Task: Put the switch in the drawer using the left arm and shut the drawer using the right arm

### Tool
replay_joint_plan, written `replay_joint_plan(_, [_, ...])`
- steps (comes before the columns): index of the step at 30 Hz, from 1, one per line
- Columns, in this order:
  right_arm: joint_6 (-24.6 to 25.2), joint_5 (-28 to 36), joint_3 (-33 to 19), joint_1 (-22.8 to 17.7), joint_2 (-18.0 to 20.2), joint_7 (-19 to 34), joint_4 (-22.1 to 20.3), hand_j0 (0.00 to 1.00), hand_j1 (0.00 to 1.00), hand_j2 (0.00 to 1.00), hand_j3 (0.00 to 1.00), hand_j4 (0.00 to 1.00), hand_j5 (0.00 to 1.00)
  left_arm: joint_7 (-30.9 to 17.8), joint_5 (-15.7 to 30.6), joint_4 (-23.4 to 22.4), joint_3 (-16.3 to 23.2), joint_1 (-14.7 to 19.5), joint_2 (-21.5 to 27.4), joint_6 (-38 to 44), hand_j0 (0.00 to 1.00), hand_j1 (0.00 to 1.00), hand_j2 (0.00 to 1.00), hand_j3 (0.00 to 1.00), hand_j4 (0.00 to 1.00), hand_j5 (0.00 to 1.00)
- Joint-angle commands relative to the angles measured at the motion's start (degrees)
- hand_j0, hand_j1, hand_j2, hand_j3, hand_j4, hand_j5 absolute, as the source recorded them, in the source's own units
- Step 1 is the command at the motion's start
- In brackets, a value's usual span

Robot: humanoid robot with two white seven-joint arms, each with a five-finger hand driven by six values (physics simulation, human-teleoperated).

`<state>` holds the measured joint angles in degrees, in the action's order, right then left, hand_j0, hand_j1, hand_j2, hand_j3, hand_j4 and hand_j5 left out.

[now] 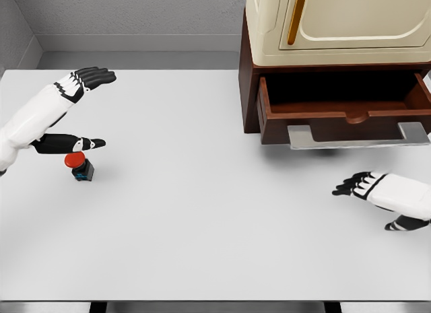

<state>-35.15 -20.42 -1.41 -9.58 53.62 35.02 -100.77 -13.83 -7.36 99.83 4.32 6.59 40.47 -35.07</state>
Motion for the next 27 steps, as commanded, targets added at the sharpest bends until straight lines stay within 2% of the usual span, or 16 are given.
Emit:
replay_joint_plan(1, [0.2, 0.4, 1.2, 0.0, 0.1, 0.0, 0.0, 1.00, 1.00, 1.00, 1.00, 1.00, 1.00, 0.0, 0.4, 0.0, 0.0, 0.0, 0.0, 0.1, 1.00, 1.00, 1.00, 1.00, 1.00, 1.00])
replay_joint_plan(4, [0.2, 3.2, 0.7, -0.2, 0.5, 0.0, 0.0, 1.00, 1.00, 1.00, 1.00, 1.00, 1.00, 0.0, 0.4, 0.0, 0.0, 0.0, 0.0, 0.1, 1.00, 1.00, 1.00, 1.00, 1.00, 1.00])
replay_joint_plan(6, [0.2, 3.6, -4.0, -1.0, 0.8, 0.0, 0.0, 1.00, 1.00, 1.00, 1.00, 1.00, 1.00, 0.7, 1.5, 0.1, -0.6, -0.3, 0.1, 0.1, 1.00, 1.00, 1.00, 1.00, 1.00, 1.00])
replay_joint_plan(7, [0.2, 4.2, -5.7, -1.7, 0.9, 0.0, 0.0, 0.95, 0.95, 0.95, 0.95, 0.95, 0.95, 1.3, 3.4, 0.0, -2.3, -1.1, 0.3, 0.1, 1.00, 1.00, 1.00, 1.00, 1.00, 1.00])
replay_joint_plan(8, [0.2, 6.3, -7.4, -3.5, 1.0, 0.0, 0.0, 0.79, 0.79, 0.79, 0.79, 0.79, 0.79, 1.8, 5.1, 0.1, -2.7, -3.0, 0.6, 0.1, 1.00, 1.00, 1.00, 1.00, 1.00, 1.00])
replay_joint_plan(9, [0.2, 7.8, -10.9, -6.6, 1.0, 0.0, 0.0, 0.65, 0.65, 0.65, 0.65, 0.65, 0.65, 3.0, 8.9, 0.2, -2.6, -3.3, 0.6, 0.1, 1.00, 1.00, 1.00, 1.00, 1.00, 1.00])
replay_joint_plan(10, [0.2, 9.5, -15.4, -10.0, 1.0, 0.0, 0.0, 0.55, 0.55, 0.55, 0.55, 0.55, 0.55, 3.1, 10.7, 0.2, -2.6, -3.3, 0.8, 0.1, 1.00, 1.00, 1.00, 1.00, 1.00, 1.00])
replay_joint_plan(12, [0.2, 12.1, -20.4, -14.1, 1.0, 0.0, 0.0, 0.51, 0.51, 0.51, 0.51, 0.51, 0.51, 3.1, 16.2, 0.4, -2.6, -5.7, 1.5, 0.1, 1.00, 1.00, 1.00, 1.00, 1.00, 1.00])
replay_joint_plan(13, [0.2, 12.8, -20.6, -14.7, 1.0, 0.0, 0.0, 0.47, 0.47, 0.47, 0.47, 0.47, 0.47, 3.1, 19.2, 0.5, -2.6, -6.0, 3.1, 0.1, 0.98, 0.98, 0.98, 0.98, 0.98, 0.98])
replay_joint_plan(16, [0.2, 16.1, -21.8, -14.9, 0.9, 0.0, 0.0, 0.45, 0.45, 0.45, 0.45, 0.45, 0.45, 2.9, 26.3, 0.4, -1.7, -6.3, 6.0, 0.1, 0.97, 0.97, 0.97, 0.97, 0.97, 0.97])
replay_joint_plan(18, [0.2, 17.4, -22.4, -15.5, 0.8, 0.0, 0.0, 0.46, 0.46, 0.46, 0.46, 0.46, 0.46, 2.4, 28.9, 0.5, -1.0, -7.0, 7.4, 0.1, 0.97, 0.97, 0.97, 0.97, 0.97, 0.97])
replay_joint_plan(20, [0.2, 18.5, -22.4, -15.5, 0.9, 0.0, 0.0, 0.47, 0.47, 0.47, 0.47, 0.47, 0.47, 2.1, 30.8, 0.5, -0.4, -7.2, 7.5, 0.1, 0.96, 0.96, 0.96, 0.96, 0.96, 0.96])
replay_joint_plan(21, [0.2, 20.4, -22.5, -15.6, 1.0, 0.0, 0.0, 0.48, 0.48, 0.48, 0.48, 0.48, 0.48, 2.1, 31.7, 0.6, 1.6, -7.1, 9.3, 0.1, 0.96, 0.96, 0.96, 0.96, 0.96, 0.96])
replay_joint_plan(25, [0.2, 21.5, -22.5, -15.6, 1.0, 0.0, 0.0, 0.49, 0.49, 0.49, 0.49, 0.49, 0.49, 2.2, 33.5, 0.7, 6.7, -7.5, 10.0, 0.1, 0.96, 0.96, 0.96, 0.96, 0.96, 0.96])
replay_joint_plan(27, [0.2, 21.8, -22.5, -15.6, 1.0, 0.0, 0.0, 0.49, 0.49, 0.49, 0.49, 0.49, 0.49, 2.3, 33.8, 0.7, 6.8, -9.6, 11.8, 0.1, 0.96, 0.96, 0.96, 0.96, 0.96, 0.96])
